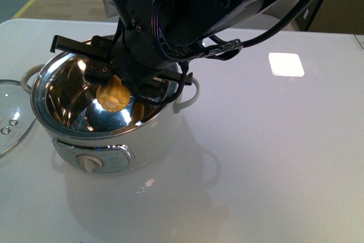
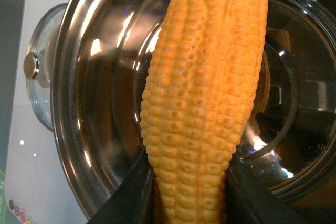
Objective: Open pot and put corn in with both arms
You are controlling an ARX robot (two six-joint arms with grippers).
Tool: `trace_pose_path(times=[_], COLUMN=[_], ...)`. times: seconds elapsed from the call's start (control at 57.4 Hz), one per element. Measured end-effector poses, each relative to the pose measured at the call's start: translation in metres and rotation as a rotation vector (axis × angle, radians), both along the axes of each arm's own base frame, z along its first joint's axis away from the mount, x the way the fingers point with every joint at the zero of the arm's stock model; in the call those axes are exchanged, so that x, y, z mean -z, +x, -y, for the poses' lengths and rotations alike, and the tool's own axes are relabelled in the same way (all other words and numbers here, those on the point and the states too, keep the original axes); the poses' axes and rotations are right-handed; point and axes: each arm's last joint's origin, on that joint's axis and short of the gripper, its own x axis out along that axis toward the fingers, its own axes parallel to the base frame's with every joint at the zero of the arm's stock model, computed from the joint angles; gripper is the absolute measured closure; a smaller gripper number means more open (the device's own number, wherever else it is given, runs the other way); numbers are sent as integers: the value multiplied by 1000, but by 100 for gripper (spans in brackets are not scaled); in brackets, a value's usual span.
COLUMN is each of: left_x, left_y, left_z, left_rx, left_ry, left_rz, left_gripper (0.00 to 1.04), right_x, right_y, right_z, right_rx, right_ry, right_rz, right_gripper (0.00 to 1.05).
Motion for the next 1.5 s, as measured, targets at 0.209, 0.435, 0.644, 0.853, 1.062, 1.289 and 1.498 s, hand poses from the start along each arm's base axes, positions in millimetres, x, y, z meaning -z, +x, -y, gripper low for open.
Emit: trace_pose_path(times=[0.209,0.435,0.644,0.853,1.062,1.289,1.498], left_x=[0,0,0,0,0,0,0], left_y=[0,0,0,0,0,0,0], left_z=[0,0,0,0,0,0,0], left_rx=[0,0,0,0,0,0,0], left_ry=[0,0,0,0,0,0,0], left_rz=[0,0,0,0,0,0,0], left_gripper=[7,7,7,7,7,7,7], right_x=[1,-6,-31,-72,-95,-101,-99], right_y=[1,1,8,10,-23,-110,-121], right_z=[0,8,40,116,205,274,280], right_rx=[-2,19,96,255,405,387,425], right_ry=[2,36,126,216,13,-208,-300], right_rz=[3,9,38,129,356,526,707], right_gripper=[40,8,9,9,9,9,18])
